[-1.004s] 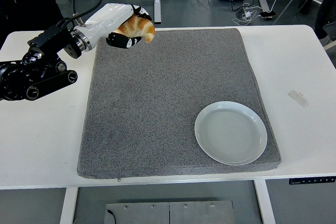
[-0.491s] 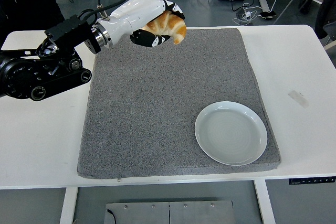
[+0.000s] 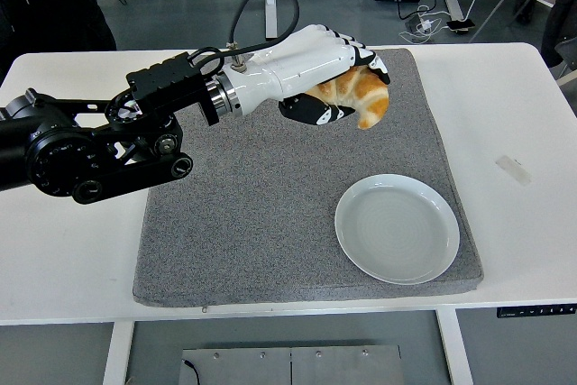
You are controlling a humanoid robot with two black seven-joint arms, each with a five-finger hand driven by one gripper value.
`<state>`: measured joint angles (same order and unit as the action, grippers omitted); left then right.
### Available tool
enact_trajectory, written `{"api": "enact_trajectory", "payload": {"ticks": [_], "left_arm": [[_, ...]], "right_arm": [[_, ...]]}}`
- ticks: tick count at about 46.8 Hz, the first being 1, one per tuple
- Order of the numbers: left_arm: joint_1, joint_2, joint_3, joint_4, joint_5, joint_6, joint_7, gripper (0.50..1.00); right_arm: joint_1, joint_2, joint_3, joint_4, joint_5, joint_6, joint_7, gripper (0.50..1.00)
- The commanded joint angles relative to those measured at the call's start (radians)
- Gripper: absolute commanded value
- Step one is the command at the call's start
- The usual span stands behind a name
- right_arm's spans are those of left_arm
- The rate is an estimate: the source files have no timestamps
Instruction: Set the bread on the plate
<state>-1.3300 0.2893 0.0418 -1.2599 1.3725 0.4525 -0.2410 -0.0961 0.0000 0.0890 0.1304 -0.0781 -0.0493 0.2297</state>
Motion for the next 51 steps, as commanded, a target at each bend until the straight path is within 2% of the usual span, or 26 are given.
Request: {"api": "enact_trajectory", "payload": {"ticks": [1, 16, 41, 51], "left_arm": [[0.002, -0.007, 0.004, 0.002, 0.002, -0.002, 0.000, 0.500], [0.051, -0.113, 0.023, 0.027, 0.005, 0.000, 0.000, 0.500], [0.114, -0.249, 0.113, 0.177, 0.056, 0.011, -0.001, 0.500], [0.127, -0.285, 0.176, 0.212, 0.057, 0.051, -0.001, 0.500]], "right_arm": [[-0.001, 0.000, 0.000, 0.000, 0.000, 0.000, 0.000, 1.000], [-0.001, 0.000, 0.000, 0.000, 0.000, 0.000, -0.001, 1.000], [-0.001, 0.000, 0.000, 0.000, 0.001, 0.000, 0.000, 1.000], [-0.001, 0.000, 0.000, 0.000, 0.000, -0.001, 0.000, 1.000]]}}
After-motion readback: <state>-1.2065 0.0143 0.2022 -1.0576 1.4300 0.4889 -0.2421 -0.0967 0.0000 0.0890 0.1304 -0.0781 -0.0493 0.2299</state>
